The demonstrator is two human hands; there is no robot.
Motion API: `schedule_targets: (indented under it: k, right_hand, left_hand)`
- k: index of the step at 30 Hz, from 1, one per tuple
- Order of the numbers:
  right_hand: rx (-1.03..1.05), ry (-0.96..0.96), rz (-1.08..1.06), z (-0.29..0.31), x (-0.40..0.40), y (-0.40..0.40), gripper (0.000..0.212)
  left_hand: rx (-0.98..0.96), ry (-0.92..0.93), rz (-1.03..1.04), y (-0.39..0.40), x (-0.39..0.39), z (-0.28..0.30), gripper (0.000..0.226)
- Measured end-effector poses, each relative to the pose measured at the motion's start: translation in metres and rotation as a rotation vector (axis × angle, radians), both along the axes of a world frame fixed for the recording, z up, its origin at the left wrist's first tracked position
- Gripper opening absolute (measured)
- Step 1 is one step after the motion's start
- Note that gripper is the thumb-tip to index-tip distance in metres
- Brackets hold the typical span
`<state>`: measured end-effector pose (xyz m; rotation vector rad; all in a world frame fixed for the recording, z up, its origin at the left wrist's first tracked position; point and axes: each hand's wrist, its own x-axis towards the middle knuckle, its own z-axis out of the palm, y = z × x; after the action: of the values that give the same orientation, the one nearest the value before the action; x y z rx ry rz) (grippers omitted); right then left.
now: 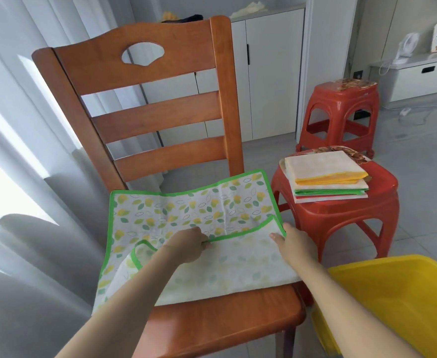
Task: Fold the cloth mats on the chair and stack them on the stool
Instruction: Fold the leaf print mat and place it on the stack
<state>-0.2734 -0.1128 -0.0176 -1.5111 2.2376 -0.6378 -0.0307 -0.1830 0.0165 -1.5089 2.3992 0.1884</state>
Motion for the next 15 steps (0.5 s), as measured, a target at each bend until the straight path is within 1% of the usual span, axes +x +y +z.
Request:
schedule_targets:
  k: [3,6,8,9,11,12,15]
  right_hand:
    - [0.013,0.032,-0.039,-0.006,0.0,-0.007,0.037]
    - [0.049,0.117,-0.065,-0.009,0.004,-0.013,0.036]
    - [-0.001,0.125,-0.091,-0.008,0.008,-0.014,0.041]
    - [-0.054,0.153,-0.091,-0.007,0.011,-0.014,0.049]
    - [-0.162,0.267,-0.018,-0.009,0.019,-0.013,0.069]
    - [-0.191,0.318,0.045,-0.01,0.024,-0.013,0.073]
    - [-0.16,0.417,0.206,-0.019,0.04,-0.011,0.07]
  left_hand:
    - [-0.09,0.036,0.029,-0.009,-0.007,-0.003,0.036]
    - [-0.17,0.04,0.09,-0.012,-0.014,-0.013,0.031]
    - [-0.215,0.098,0.145,-0.012,-0.017,-0.02,0.028]
    - [-0.232,0.138,0.172,-0.011,-0.017,-0.024,0.026]
    - [-0.263,0.216,0.214,-0.009,-0.014,-0.033,0.023]
    - [-0.277,0.255,0.233,-0.008,-0.013,-0.037,0.022]
    - [-0.313,0.355,0.286,-0.007,-0.009,-0.044,0.022]
